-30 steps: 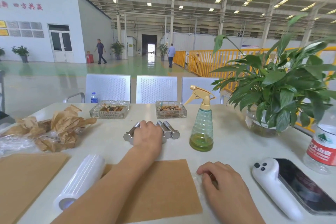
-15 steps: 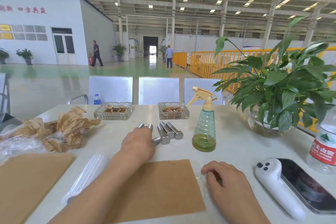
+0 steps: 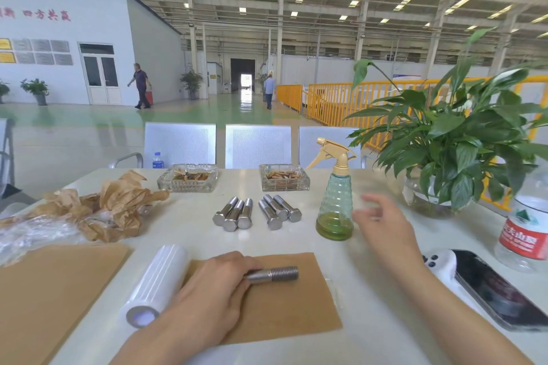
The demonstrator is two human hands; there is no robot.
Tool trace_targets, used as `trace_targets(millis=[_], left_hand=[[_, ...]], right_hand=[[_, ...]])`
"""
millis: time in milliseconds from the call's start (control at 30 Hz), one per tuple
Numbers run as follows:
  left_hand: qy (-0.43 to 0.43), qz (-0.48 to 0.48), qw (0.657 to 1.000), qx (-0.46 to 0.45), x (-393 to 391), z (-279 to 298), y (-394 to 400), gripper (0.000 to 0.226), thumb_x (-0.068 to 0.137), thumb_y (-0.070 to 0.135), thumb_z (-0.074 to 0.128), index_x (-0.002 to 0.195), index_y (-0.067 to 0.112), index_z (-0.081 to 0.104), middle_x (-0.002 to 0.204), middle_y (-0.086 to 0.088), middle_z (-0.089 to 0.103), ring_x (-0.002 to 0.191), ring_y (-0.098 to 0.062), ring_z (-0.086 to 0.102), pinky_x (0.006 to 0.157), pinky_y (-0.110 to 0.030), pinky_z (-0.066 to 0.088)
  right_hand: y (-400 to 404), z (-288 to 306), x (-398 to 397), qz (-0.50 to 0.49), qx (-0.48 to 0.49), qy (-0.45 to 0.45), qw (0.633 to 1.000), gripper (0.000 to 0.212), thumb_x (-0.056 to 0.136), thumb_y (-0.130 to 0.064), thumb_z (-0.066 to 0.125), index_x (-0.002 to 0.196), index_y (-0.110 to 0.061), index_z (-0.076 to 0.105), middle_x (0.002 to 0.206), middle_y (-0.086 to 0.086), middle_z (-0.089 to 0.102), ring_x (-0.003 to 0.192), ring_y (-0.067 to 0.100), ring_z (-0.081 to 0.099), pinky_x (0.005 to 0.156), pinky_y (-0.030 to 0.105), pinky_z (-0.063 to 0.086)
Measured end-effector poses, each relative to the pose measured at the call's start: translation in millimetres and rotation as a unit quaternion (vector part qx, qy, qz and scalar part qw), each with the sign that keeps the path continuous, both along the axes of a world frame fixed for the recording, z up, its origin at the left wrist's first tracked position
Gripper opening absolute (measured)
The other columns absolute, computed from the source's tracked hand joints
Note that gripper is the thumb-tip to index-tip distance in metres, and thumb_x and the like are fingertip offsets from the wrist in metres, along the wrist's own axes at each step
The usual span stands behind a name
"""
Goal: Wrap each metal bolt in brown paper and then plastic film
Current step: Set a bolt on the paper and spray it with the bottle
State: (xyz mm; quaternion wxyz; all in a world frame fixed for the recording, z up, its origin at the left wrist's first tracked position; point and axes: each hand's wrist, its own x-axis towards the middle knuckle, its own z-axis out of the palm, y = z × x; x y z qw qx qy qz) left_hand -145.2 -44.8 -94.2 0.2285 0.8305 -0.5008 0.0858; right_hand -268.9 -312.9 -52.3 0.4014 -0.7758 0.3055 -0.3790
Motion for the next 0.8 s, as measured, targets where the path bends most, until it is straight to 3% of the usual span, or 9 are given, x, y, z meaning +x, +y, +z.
trace_targets(millis=[100, 167, 233, 367, 633, 800], left_hand=[[-0.009, -0.024, 1.000, -0.006, 1.0, -4.4, 0.4, 0.028, 0.100, 0.038, 0.044, 0.123, 0.042, 0.059, 0.103, 0.020, 0.059, 0.103, 0.000, 0.056, 0.088, -0.017, 0.043], [-0.011, -0.023, 1.000, -0.011, 1.7, -7.3, 0.8, 0.027, 0.097, 0.036, 0.048, 0.121, 0.041, 0.059, 0.104, 0.022, 0.058, 0.104, 0.001, 0.055, 0.089, -0.016, 0.042], [-0.011, -0.018, 1.000, -0.022, 1.8, -10.1, 0.5, 0.027, 0.094, 0.036, 0.052, 0.119, 0.040, 0.060, 0.104, 0.023, 0.058, 0.103, 0.003, 0.054, 0.089, -0.013, 0.040], [-0.006, -0.007, 0.999, -0.035, -1.9, -11.1, -2.7, 0.017, 0.092, 0.041, 0.052, 0.109, 0.038, 0.056, 0.101, 0.021, 0.053, 0.101, 0.001, 0.051, 0.090, -0.019, 0.042], [-0.012, 0.006, 0.999, -0.041, -6.7, -14.5, -2.5, 0.015, 0.095, 0.046, 0.047, 0.106, 0.037, 0.053, 0.101, 0.018, 0.049, 0.102, -0.002, 0.047, 0.088, -0.025, 0.044], [-0.023, 0.010, 0.999, -0.039, -8.8, -15.4, -2.7, 0.016, 0.096, 0.044, 0.047, 0.108, 0.036, 0.055, 0.099, 0.017, 0.050, 0.098, -0.003, 0.047, 0.085, -0.022, 0.041]], right_hand=[[-17.2, 29.0, 26.3, -0.003, 0.027, -0.033, 0.999, 0.063, 0.086, -0.038, 0.072, 0.142, -0.030, 0.045, 0.125, -0.003, 0.057, 0.105, 0.014, 0.060, 0.091, 0.032, 0.045], [-26.1, 42.1, 42.0, 0.019, 0.054, -0.025, 0.998, 0.075, 0.082, -0.043, 0.075, 0.147, -0.032, 0.040, 0.129, -0.001, 0.051, 0.117, 0.020, 0.054, 0.097, 0.037, 0.041], [-31.4, 50.2, 55.5, 0.050, 0.084, -0.023, 0.995, 0.070, 0.081, -0.041, 0.077, 0.143, -0.031, 0.045, 0.126, -0.002, 0.054, 0.116, 0.020, 0.055, 0.092, 0.035, 0.040], [-34.5, 50.5, 72.3, 0.050, 0.072, -0.013, 0.996, 0.040, 0.080, -0.033, 0.078, 0.115, -0.023, 0.061, 0.107, 0.000, 0.067, 0.104, 0.023, 0.063, 0.082, 0.034, 0.044], [-28.1, 34.0, 54.8, 0.064, 0.059, -0.050, 0.995, 0.037, 0.075, -0.031, 0.075, 0.104, -0.012, 0.060, 0.084, 0.001, 0.062, 0.077, 0.020, 0.063, 0.078, 0.044, 0.055], [-14.8, 32.3, 26.8, 0.118, 0.097, -0.101, 0.983, 0.016, 0.082, -0.008, 0.066, 0.098, -0.012, 0.064, 0.080, 0.000, 0.060, 0.057, 0.011, 0.062, 0.057, 0.023, 0.053]])
